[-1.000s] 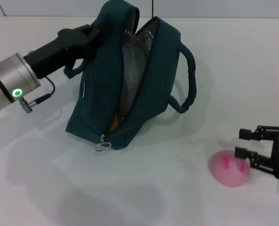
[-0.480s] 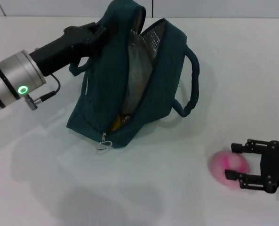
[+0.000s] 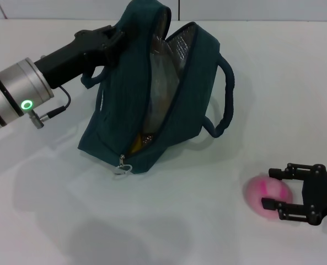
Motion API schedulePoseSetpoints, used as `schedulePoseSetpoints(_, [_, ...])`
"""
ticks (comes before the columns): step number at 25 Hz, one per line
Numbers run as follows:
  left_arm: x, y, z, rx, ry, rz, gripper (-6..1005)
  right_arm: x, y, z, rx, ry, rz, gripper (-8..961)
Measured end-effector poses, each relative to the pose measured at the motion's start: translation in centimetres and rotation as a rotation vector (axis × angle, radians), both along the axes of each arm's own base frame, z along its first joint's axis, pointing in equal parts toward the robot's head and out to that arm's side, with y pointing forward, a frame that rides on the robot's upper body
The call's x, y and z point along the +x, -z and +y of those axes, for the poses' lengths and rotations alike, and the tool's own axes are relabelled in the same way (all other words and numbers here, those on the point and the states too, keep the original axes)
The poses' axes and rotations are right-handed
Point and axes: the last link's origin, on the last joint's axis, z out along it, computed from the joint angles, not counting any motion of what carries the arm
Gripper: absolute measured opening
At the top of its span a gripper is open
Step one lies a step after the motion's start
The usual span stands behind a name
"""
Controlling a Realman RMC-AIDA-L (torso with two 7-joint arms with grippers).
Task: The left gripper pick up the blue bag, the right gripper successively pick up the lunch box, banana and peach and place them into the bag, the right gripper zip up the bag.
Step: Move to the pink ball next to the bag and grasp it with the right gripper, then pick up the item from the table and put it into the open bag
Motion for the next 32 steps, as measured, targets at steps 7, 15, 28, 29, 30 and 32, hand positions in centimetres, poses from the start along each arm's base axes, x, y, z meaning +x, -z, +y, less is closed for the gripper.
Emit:
schedulePoseSetpoints(7, [0.2, 0.0, 0.1, 0.001, 0.006, 0.0, 40, 0.0, -0.1, 0.1, -0.006, -0.001, -0.005, 616])
schedulePoseSetpoints(15, [0.2, 0.0, 0.1, 0.0, 0.005, -0.001, 40, -0.1, -0.1, 0.2, -0.005, 0.001, -0.001, 368])
schedulePoseSetpoints(28, [0.1, 0.1, -0.2, 0.009, 0.024, 0.016, 40, 0.0, -2.3, 0.7, 0.207, 0.005, 0.105, 201])
schedulePoseSetpoints(29, [0.1, 0.1, -0.2, 0.012, 0.031, 0.02, 40, 0.0, -2.5, 0.8, 0.225, 0.003, 0.115, 197])
schedulePoseSetpoints(30, [0.2, 0.2, -0.3, 0.013, 0.038, 0.022, 40, -0.1, -2.7, 1.0, 0.242, 0.001, 0.128, 194])
schedulePoseSetpoints(32, [0.4, 0.4, -0.5, 0.007, 0.058, 0.022, 40, -0.3, -2.8, 1.1, 0.257, -0.004, 0.142, 187])
